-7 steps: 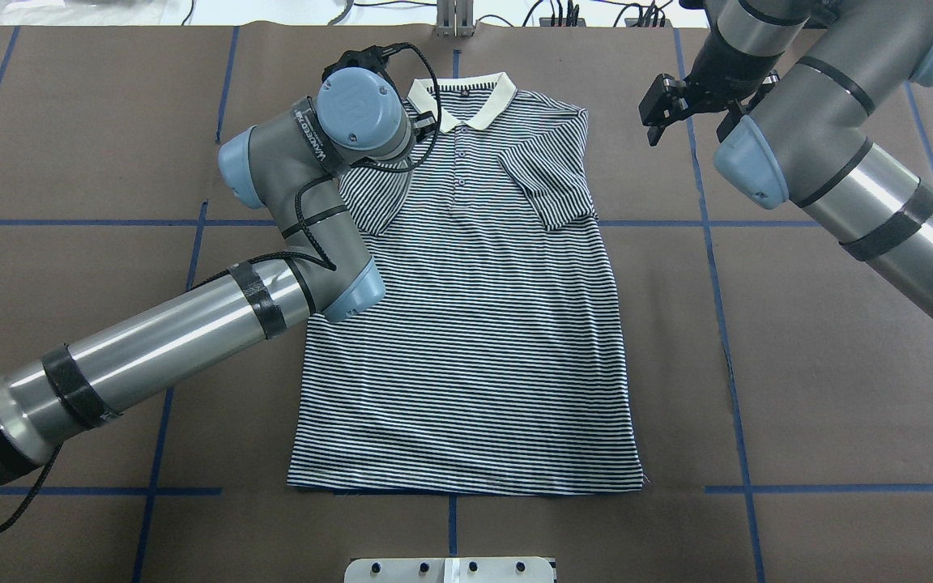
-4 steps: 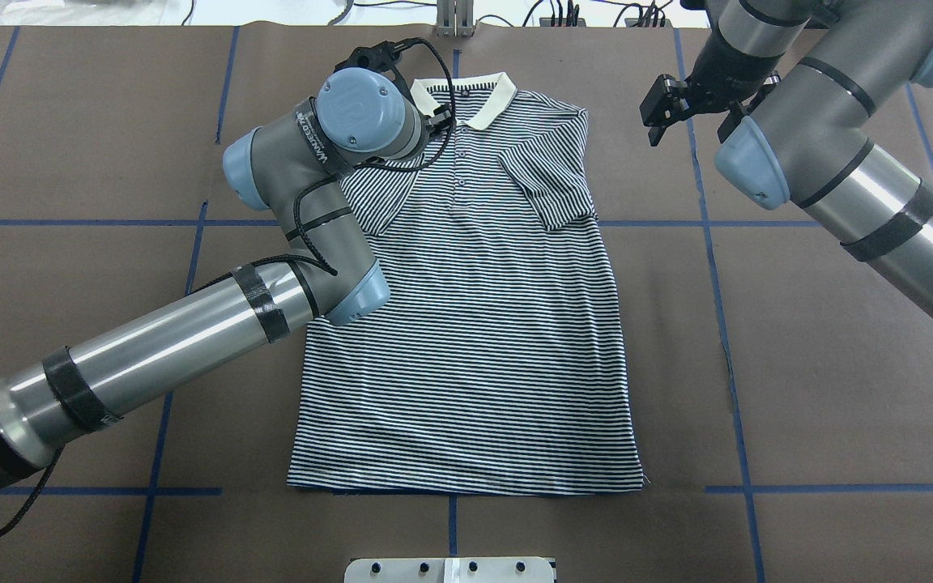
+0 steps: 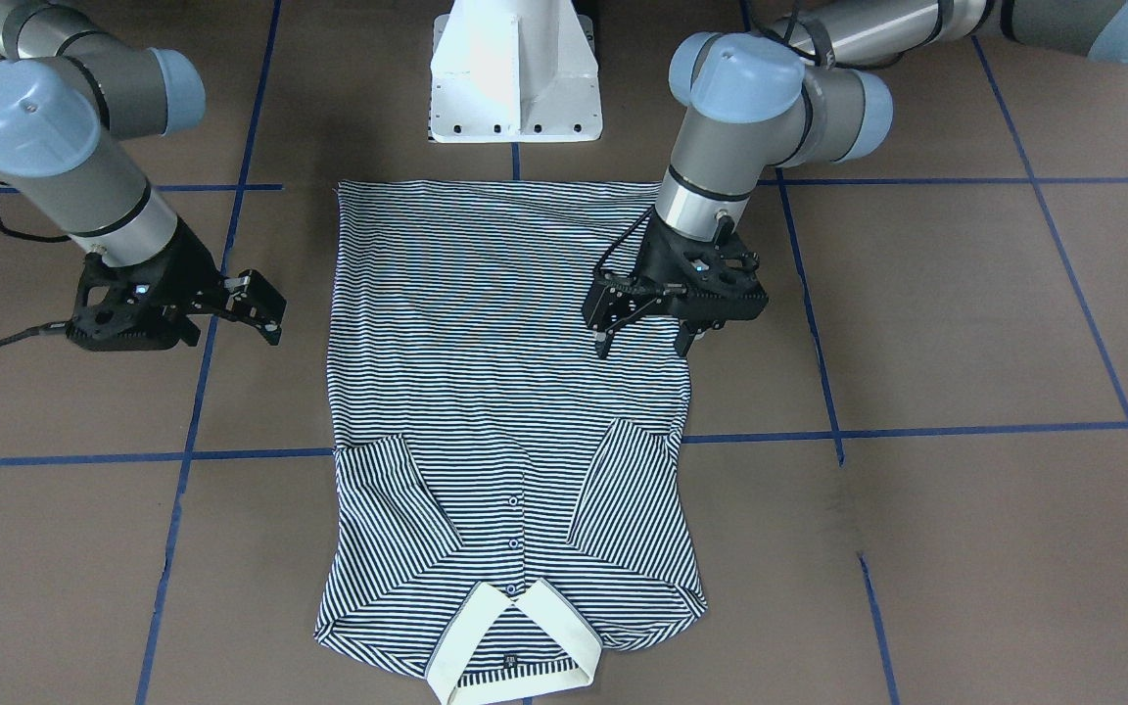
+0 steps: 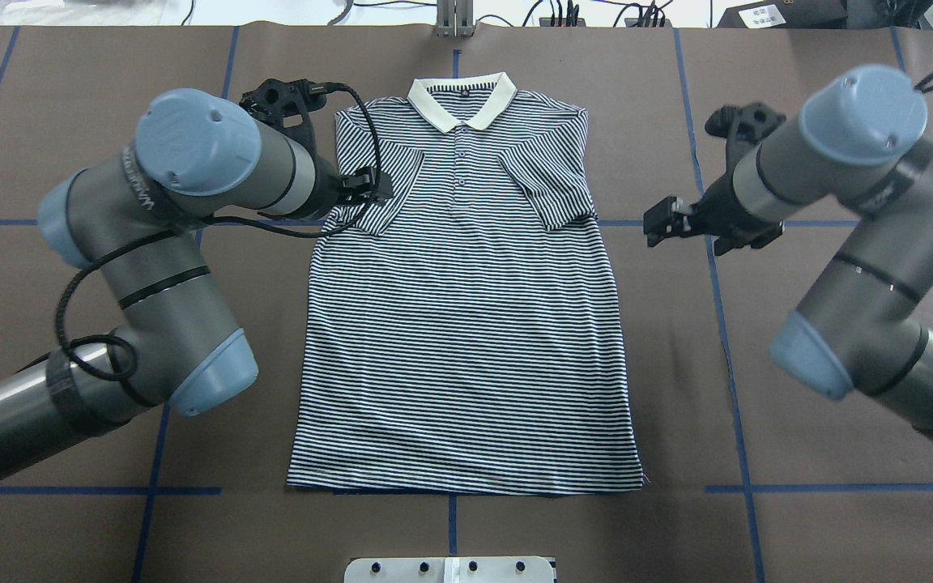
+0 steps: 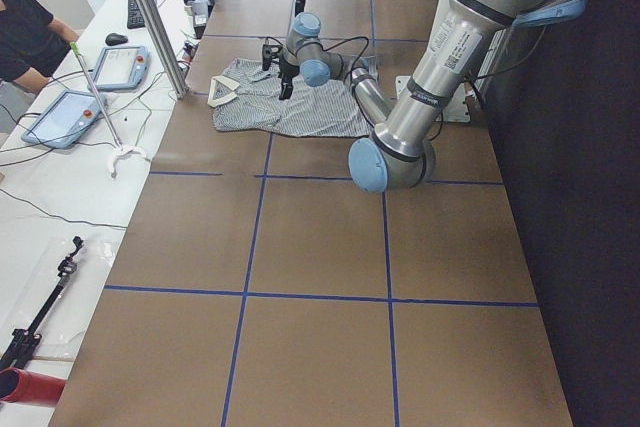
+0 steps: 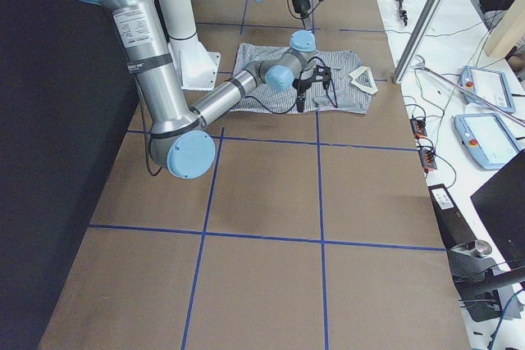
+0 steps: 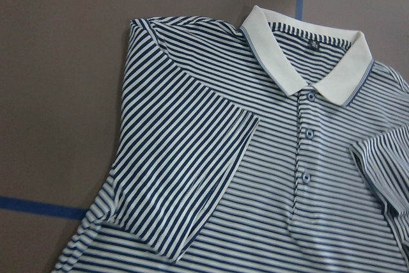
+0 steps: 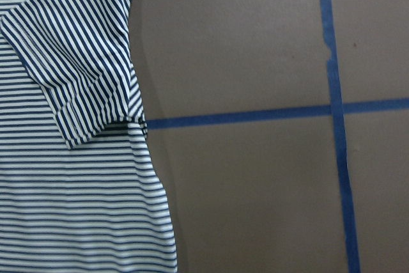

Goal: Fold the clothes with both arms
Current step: 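Move both grippers to the shirt hem corners nearest the robot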

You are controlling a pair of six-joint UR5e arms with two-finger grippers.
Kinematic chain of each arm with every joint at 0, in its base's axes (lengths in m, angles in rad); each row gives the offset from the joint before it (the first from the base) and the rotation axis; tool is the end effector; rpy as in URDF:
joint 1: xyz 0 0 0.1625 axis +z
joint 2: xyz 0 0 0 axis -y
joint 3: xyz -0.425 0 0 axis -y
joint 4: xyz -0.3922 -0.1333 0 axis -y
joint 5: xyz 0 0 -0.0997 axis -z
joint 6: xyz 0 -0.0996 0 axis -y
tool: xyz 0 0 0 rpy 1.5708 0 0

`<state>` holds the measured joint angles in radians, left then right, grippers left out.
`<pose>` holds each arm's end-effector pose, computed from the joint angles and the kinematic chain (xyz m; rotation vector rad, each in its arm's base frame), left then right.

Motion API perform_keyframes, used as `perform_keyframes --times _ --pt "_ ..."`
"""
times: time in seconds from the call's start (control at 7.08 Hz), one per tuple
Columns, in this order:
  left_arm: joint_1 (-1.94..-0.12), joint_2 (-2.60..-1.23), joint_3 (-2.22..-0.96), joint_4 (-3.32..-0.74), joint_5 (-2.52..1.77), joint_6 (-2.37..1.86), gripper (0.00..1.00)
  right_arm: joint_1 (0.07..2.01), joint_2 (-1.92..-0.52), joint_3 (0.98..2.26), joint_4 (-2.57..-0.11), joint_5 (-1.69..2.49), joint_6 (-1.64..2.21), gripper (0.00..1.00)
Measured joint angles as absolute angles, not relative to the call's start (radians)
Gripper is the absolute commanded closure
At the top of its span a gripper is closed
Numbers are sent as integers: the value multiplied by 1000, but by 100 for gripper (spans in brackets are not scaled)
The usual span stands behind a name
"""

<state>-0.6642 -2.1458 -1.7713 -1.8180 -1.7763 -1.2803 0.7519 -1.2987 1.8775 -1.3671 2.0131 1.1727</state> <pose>0.4393 -0.4874 0.2103 0.3025 0.9931 -0.2346 -0.3593 -0.4601 0.3509 0.0665 -0.8736 0.1579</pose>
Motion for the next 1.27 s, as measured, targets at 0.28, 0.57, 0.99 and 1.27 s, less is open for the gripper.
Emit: perform_keyframes --times 0.28,0.57,0.99,1.27 --pt "-660 -2027 -1945 -1765 -1777 -1240 0 486 -1390 2004 -1352 1797 1429 0" --pt "-658 -1996 -2014 -1759 -1775 -1239 0 291 -1412 2037 -1350 1653 1596 0" --pt "-655 -2002 -2036 -1758 -1776 -1239 0 190 -1444 2037 -1351 1604 1656 0" --pt "-654 -2004 -2042 -1758 -1779 -1239 0 186 -1451 2035 -1354 1609 1658 1"
